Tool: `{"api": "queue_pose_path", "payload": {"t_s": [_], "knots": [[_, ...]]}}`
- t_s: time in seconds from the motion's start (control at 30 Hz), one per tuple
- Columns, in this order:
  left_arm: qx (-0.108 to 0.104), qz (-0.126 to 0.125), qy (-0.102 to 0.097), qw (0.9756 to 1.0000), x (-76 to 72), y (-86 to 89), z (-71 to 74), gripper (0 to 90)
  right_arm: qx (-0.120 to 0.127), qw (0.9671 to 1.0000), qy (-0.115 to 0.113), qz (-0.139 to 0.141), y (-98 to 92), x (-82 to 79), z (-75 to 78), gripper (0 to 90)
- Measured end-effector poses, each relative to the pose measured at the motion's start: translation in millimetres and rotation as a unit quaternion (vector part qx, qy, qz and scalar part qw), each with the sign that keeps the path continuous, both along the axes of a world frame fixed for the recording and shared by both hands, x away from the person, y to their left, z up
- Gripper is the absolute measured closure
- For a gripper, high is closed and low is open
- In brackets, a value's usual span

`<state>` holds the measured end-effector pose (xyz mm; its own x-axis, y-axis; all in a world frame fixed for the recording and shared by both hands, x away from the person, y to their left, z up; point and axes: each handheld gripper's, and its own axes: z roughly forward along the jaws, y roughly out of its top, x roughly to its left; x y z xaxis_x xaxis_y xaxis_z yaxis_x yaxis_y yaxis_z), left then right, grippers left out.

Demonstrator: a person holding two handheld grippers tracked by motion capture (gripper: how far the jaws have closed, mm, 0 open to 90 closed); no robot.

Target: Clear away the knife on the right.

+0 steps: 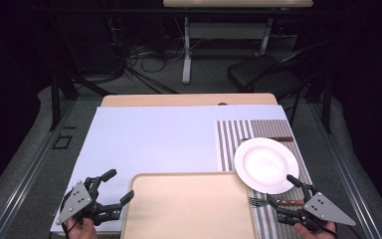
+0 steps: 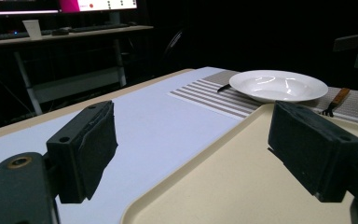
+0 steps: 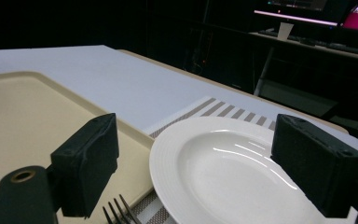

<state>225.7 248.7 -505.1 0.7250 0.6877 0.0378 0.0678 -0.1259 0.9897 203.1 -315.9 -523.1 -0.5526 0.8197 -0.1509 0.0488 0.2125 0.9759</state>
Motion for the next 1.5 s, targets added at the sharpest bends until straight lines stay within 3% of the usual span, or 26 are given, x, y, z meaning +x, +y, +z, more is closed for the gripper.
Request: {"api": "queue_pose_path", "payload": {"t_s": [0.37, 0.53, 0.77, 1.0, 1.27, 1.5], "knots": [[-0.001, 0.010, 0.012, 0.9999, 0.6, 1.2, 0.1, 15.6, -0.015, 0.9996, 0.018, -0.014, -11.0, 1.5, 7.3, 14.2], [0.003, 0.011, 0.011, 0.9999, -0.7, 1.9, 0.5, 15.6, -0.048, 0.9979, 0.033, -0.029, -17.6, 6.2, 11.7, 14.5], [0.004, 0.010, 0.018, 0.9998, 0.9, 1.0, -1.4, 15.6, -0.065, 0.9956, 0.056, -0.037, -27.6, 11.1, 14.3, 19.2], [0.007, 0.007, 0.023, 0.9997, -0.7, -0.8, -2.1, 15.6, -0.073, 0.9945, 0.054, -0.052, -37.6, 16.6, 21.1, 22.3], [0.005, 0.006, 0.022, 0.9997, -1.3, 0.1, -1.6, 15.6, -0.075, 0.9925, 0.081, -0.052, -64.3, 39.0, 34.1, 24.4], [0.006, 0.008, 0.025, 0.9996, -1.4, 0.2, -2.2, 15.6, -0.073, 0.9903, 0.098, -0.066, -82.7, 58.6, 31.1, 24.1]]}}
